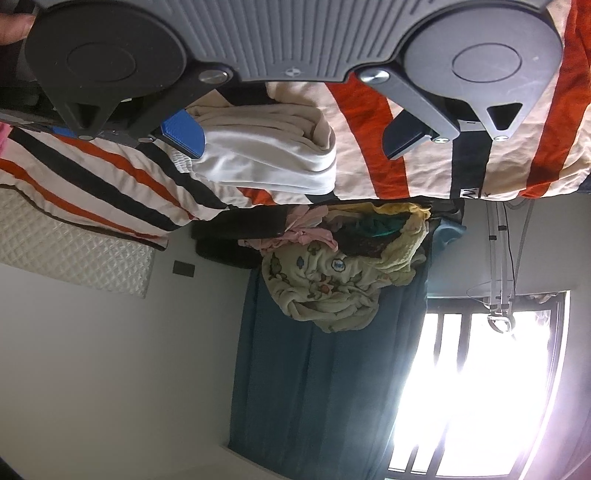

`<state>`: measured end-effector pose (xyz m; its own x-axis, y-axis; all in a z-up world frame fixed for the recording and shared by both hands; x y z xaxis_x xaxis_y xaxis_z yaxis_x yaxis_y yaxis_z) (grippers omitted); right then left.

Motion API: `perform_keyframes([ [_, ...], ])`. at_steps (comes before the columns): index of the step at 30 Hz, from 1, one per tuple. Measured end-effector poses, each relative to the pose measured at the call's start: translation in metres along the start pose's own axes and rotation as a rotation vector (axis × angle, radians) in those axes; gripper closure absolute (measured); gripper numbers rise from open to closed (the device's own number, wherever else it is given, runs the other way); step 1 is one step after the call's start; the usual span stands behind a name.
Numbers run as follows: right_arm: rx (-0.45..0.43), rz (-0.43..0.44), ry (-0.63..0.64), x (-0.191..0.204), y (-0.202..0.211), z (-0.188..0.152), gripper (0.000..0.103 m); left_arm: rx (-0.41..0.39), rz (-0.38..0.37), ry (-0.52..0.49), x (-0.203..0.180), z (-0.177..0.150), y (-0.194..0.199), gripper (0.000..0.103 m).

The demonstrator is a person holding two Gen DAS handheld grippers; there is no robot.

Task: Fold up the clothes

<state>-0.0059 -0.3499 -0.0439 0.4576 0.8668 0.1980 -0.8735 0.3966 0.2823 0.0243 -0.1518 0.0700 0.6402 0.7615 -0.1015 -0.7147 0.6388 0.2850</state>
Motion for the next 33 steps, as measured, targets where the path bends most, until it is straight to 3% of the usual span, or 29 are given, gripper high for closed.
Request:
perform_keyframes([
  [33, 0.033, 0.014, 0.025, 0.007, -0.006, -0.002, 0.016, 0.010, 0.086, -0.006, 0.005, -0.005, 0.001, 0.000],
])
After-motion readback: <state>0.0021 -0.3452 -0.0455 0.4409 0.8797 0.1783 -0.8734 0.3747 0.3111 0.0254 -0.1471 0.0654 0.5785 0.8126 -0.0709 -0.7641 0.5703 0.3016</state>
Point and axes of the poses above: each gripper's, at about its wrist camera, not at the fingertips, and y roughly against the way its jaws point, x to its left, z to its top, the point moved 6 cm from there along -y, roughly the way its jaws point, and after that the axes turned 3 degrees about -z, right-handed, at the moved point
